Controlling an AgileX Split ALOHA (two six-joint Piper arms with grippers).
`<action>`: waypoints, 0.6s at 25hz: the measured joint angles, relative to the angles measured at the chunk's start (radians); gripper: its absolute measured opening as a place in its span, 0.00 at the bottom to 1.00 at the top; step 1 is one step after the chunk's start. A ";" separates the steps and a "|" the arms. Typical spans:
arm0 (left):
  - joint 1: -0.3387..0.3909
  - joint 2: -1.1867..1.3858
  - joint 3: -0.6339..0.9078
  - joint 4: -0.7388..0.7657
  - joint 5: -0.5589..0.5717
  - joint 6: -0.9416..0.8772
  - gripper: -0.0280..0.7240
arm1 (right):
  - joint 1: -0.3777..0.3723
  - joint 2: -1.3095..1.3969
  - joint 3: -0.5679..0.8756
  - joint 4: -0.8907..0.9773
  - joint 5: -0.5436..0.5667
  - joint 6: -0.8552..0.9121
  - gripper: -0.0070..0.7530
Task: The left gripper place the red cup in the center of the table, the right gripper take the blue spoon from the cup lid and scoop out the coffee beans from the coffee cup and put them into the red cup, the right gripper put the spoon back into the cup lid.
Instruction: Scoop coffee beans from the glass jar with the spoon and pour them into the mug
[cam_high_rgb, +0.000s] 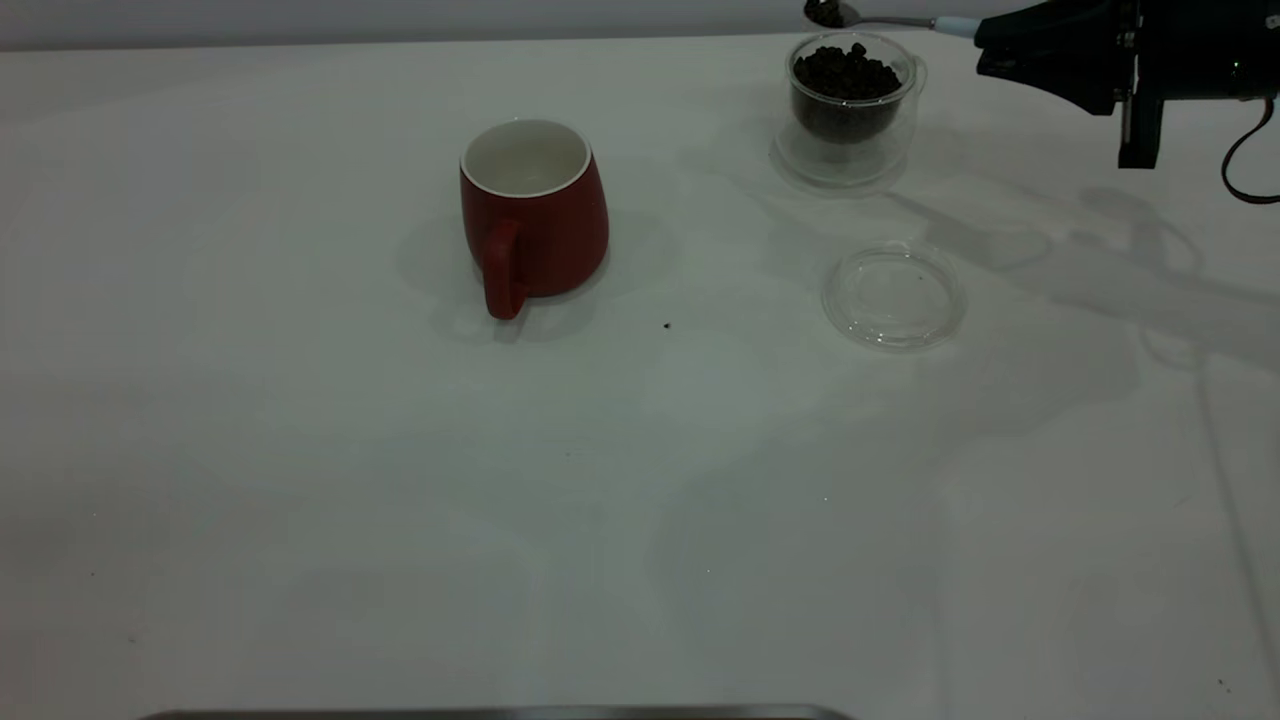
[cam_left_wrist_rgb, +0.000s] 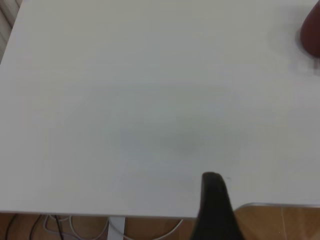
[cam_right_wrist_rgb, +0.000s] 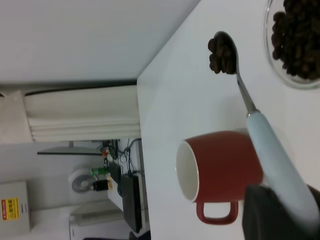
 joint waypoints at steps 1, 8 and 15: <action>0.000 0.000 0.000 0.000 0.000 0.000 0.82 | 0.010 0.000 0.000 -0.001 0.000 0.001 0.14; 0.000 0.000 0.000 0.000 0.000 0.007 0.82 | 0.117 0.000 0.000 0.003 0.001 0.001 0.14; 0.000 0.000 0.000 0.000 0.000 0.007 0.82 | 0.236 0.000 0.000 0.045 0.001 0.001 0.14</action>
